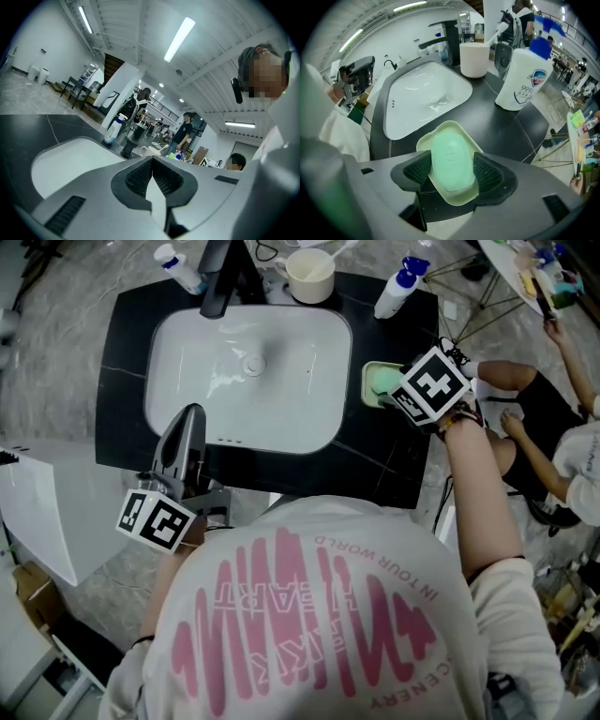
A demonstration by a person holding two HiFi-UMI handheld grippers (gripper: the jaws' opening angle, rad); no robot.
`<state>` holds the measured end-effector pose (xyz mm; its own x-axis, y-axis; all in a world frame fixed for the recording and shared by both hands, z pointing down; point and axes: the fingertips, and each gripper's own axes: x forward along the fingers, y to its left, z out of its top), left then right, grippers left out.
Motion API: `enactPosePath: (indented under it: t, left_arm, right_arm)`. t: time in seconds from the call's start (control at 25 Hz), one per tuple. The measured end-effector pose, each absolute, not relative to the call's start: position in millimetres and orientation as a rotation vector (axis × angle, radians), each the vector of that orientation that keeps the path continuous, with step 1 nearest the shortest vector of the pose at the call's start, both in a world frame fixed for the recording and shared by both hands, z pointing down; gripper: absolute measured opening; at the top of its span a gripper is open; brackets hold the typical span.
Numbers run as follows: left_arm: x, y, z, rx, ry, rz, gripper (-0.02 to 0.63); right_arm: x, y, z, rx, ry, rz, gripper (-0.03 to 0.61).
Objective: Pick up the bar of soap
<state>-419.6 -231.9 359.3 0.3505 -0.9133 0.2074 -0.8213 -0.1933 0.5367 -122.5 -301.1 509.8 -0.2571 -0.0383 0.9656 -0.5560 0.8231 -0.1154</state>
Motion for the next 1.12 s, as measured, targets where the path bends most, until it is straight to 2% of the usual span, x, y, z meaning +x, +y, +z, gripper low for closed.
enactPosePath:
  t: [1.12]
  left_arm:
    - [-381, -243, 368, 2.1, -1.329, -0.283, 0.011]
  right_arm:
    - [-136, -311, 515, 0.623, -1.764, 0.61, 0.285]
